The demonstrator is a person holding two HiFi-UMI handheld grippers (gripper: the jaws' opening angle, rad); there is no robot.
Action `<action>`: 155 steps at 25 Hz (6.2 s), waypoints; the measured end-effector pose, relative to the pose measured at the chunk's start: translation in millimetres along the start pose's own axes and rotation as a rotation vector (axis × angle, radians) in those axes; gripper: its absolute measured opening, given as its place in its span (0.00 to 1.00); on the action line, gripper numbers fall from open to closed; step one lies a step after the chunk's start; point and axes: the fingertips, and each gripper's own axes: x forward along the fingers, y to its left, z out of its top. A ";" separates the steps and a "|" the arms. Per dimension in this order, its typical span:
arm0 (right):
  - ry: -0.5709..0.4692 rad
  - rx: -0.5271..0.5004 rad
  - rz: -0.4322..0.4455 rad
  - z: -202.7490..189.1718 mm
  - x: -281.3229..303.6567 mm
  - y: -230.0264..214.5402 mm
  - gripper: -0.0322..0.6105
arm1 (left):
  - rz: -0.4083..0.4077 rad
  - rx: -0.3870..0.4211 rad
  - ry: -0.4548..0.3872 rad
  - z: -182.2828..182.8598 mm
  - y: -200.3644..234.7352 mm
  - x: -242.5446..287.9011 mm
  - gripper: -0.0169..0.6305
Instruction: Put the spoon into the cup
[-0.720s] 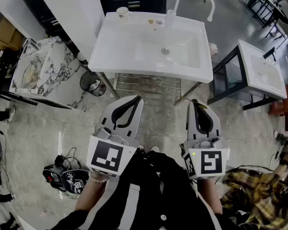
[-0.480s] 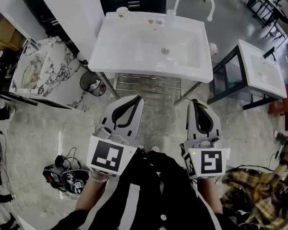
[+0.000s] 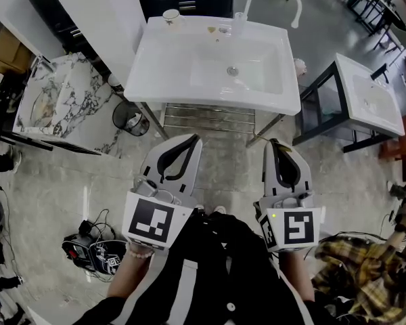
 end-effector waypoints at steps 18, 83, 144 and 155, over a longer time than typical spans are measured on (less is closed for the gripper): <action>0.000 -0.017 -0.089 2.5 -21.4 9.0 0.06 | -0.094 -0.002 -0.034 4.9 -7.4 -7.2 0.03; -0.048 -0.063 0.063 26.9 185.1 -30.5 0.06 | 0.086 0.006 -0.040 19.4 128.8 117.1 0.03; -0.037 -0.041 0.110 53.0 374.0 -10.2 0.06 | 0.150 0.012 -0.011 28.0 297.7 198.3 0.03; 0.001 -0.047 0.028 59.3 409.4 47.7 0.06 | 0.042 0.001 -0.004 12.1 364.2 187.2 0.03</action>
